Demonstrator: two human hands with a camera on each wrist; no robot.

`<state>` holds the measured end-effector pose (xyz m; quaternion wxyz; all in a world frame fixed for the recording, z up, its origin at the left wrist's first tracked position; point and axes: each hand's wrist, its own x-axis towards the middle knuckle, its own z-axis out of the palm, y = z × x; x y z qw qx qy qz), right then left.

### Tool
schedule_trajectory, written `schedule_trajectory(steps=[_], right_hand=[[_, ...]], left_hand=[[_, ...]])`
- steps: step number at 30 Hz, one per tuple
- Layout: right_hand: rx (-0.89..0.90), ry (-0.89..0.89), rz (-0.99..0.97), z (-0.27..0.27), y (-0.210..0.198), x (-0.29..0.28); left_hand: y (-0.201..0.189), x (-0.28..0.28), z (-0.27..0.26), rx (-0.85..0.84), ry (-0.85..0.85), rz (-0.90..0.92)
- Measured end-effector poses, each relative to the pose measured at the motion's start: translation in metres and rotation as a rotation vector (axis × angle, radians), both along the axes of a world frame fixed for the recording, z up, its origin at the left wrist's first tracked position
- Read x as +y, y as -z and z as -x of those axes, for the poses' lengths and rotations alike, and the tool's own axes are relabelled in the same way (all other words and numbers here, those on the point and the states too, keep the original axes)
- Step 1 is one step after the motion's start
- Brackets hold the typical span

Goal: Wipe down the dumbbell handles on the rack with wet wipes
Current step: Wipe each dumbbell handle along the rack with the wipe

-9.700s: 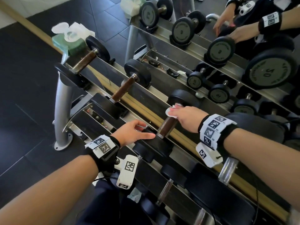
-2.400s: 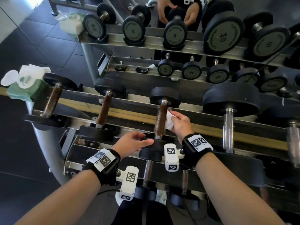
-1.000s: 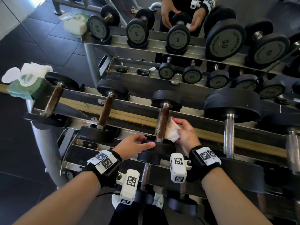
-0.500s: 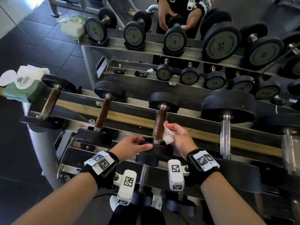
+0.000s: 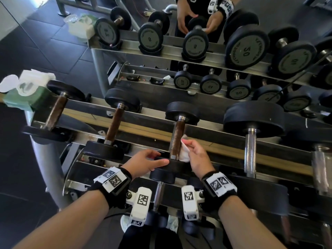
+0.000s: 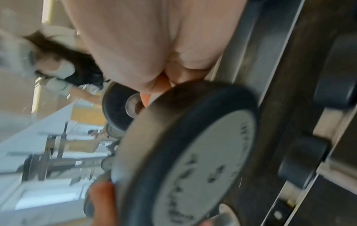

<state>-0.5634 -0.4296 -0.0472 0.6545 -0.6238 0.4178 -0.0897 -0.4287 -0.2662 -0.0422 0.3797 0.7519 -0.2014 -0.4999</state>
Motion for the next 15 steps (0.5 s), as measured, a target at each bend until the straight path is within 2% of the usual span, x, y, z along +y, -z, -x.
schedule_trajectory(steps=[4,8,12,15], right_hand=[[0.086,-0.133,0.055,0.006,-0.01,-0.017],[0.006,0.053,0.071,-0.014,-0.028,-0.049],[0.002,-0.066,0.157,-0.03,-0.028,-0.027],[0.001,-0.142,0.2,-0.013,-0.023,-0.002]], left_hand=[[-0.005,-0.002,0.0,0.003,0.022,-0.013],[-0.005,-0.001,0.001,0.015,0.014,-0.01],[-0.003,0.0,0.001,0.008,0.005,-0.009],[-0.001,0.0,0.002,0.001,-0.002,-0.006]])
